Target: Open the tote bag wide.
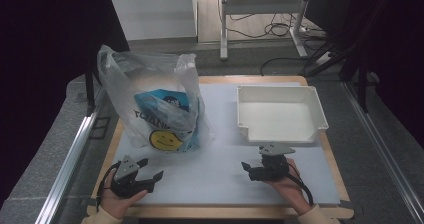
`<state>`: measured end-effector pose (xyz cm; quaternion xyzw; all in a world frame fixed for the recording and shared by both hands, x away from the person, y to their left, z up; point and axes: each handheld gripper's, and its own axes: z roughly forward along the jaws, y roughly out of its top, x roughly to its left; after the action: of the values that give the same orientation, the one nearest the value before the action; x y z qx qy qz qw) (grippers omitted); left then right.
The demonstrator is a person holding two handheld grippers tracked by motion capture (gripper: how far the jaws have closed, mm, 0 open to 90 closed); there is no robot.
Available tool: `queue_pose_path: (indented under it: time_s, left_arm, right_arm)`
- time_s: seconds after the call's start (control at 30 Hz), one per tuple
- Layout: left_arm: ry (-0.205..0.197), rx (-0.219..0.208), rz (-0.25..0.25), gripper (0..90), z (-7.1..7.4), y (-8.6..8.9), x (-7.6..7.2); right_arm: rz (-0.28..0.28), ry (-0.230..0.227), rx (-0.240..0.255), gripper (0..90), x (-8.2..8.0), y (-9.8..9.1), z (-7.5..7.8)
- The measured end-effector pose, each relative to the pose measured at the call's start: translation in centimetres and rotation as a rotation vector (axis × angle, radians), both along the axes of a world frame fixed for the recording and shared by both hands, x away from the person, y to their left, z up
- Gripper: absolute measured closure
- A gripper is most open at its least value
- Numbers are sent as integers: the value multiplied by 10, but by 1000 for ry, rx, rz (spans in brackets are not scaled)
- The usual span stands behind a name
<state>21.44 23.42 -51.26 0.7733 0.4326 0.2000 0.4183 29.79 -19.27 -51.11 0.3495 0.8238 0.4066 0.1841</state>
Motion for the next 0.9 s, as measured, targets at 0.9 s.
queue_pose_path:
  time_s: [0.9]
  left_arm:
    - [-77, -73, 44, 262, 36, 11, -3]
  right_arm:
    - [18, 18, 19, 147, 0, 3, -1]
